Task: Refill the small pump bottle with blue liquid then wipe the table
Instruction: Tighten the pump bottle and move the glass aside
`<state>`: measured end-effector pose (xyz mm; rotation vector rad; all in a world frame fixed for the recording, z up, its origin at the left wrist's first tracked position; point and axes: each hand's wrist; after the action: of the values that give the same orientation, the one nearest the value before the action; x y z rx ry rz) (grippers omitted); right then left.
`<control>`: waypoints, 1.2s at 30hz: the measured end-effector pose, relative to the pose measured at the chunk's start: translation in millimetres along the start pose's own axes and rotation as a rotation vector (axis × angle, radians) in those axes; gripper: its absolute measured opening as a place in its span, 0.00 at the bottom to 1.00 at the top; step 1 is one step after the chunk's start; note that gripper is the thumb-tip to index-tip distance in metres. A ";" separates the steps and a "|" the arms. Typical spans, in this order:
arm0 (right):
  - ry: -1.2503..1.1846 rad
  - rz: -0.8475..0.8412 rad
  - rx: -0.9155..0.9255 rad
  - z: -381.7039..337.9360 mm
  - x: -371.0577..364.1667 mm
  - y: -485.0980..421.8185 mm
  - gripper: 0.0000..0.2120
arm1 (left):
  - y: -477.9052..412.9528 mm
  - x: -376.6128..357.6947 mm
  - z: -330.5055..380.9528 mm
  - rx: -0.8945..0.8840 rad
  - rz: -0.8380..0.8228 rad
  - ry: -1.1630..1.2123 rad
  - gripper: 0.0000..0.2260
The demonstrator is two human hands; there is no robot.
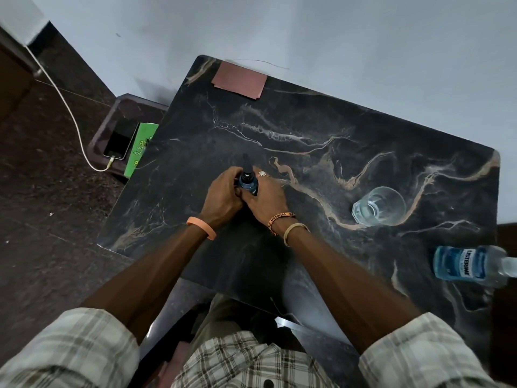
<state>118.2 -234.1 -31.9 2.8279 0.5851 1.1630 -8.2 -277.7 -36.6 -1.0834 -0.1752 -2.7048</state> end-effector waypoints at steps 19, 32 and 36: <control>0.045 0.291 0.060 56.6 129.4 69.2 0.31 | 60.4 -30.6 52.6 0.279 -0.238 0.016 0.13; 0.073 0.408 -0.373 142.3 228.1 98.3 0.51 | 16.3 -114.1 210.8 -0.082 -0.302 0.008 0.33; -0.002 0.346 -0.407 162.3 204.3 104.6 0.52 | 14.9 -128.5 211.2 -0.106 -0.309 -0.025 0.30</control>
<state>396.7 -240.7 6.0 2.6275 -0.1429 1.1589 226.6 -231.0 27.0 -1.2102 -0.2219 -3.0044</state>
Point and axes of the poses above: each hand's wrist, its own y-axis away from the middle knuckle, its own x-axis out of the back of the hand, z = x × y, and after that the axes turned 5 degrees about z, right-handed
